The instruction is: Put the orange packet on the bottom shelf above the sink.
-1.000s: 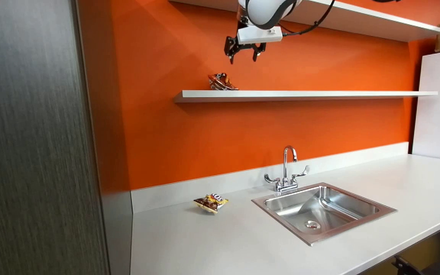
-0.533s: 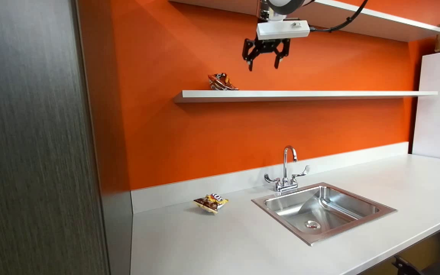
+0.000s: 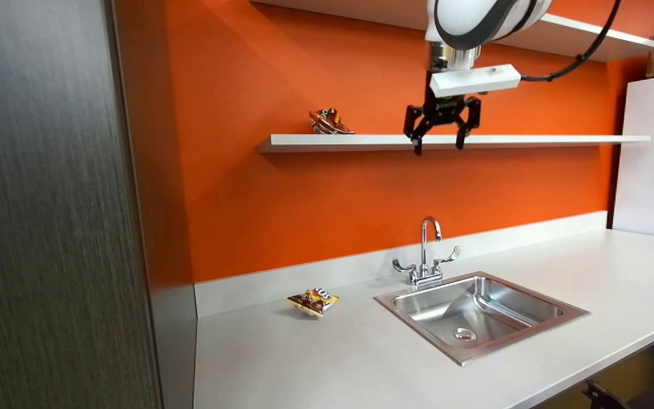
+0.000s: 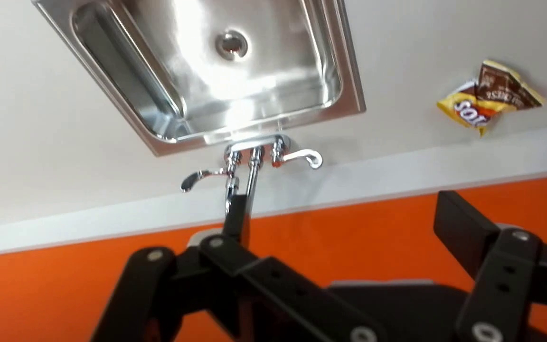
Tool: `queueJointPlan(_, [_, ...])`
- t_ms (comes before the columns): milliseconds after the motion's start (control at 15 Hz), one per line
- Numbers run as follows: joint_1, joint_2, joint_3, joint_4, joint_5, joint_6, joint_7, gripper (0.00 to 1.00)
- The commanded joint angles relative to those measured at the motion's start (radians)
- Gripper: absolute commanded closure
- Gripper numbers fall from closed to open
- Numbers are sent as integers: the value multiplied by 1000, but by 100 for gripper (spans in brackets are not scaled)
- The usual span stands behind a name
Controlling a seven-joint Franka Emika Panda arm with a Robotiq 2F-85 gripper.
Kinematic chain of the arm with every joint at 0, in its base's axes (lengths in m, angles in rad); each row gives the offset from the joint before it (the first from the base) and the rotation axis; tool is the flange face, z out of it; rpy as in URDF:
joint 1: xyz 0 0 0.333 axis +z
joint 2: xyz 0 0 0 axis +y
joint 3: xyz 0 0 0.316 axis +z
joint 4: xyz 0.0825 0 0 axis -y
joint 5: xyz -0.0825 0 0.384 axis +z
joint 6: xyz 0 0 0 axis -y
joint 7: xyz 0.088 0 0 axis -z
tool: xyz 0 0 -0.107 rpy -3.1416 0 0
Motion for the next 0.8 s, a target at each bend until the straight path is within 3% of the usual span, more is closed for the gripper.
queueJointPlan(0, [-14, -73, -33, -134, 43, -26, -103, 0])
queueJointPlan(533, [34, -86, -186, -360, 143, 67, -503, 0])
queueJointPlan(667, [37, -82, -207, -397, 156, 79, -573, 0])
queueJointPlan(733, [37, -37, -209, -348, 157, 62, -594, 0])
